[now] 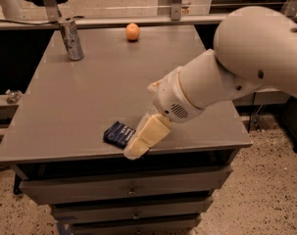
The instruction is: Move rxbar blueberry near orange
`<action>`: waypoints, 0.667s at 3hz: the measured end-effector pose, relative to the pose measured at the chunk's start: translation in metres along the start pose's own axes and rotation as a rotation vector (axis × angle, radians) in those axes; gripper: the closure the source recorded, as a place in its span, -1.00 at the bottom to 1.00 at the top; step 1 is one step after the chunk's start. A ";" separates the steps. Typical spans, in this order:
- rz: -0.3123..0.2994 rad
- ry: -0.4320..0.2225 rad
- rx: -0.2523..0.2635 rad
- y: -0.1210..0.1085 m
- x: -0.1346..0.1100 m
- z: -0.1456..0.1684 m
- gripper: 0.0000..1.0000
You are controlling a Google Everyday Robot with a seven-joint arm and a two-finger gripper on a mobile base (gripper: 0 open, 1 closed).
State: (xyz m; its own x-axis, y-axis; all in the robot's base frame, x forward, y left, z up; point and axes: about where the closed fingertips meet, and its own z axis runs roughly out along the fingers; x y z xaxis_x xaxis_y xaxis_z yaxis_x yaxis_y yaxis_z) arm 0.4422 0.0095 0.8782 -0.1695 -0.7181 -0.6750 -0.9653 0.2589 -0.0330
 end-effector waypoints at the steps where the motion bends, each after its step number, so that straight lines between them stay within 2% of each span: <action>1: -0.003 -0.010 -0.009 0.013 -0.005 0.025 -1.00; 2: 0.000 -0.006 -0.013 0.020 -0.001 0.044 -1.00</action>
Offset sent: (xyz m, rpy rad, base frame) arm -0.0129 0.0450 -0.0562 0.0084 0.0213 0.0045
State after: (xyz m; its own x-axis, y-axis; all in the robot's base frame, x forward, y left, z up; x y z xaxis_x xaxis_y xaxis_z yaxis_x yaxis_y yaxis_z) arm 0.4317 0.0437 0.8453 -0.1679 -0.7142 -0.6795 -0.9679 0.2503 -0.0239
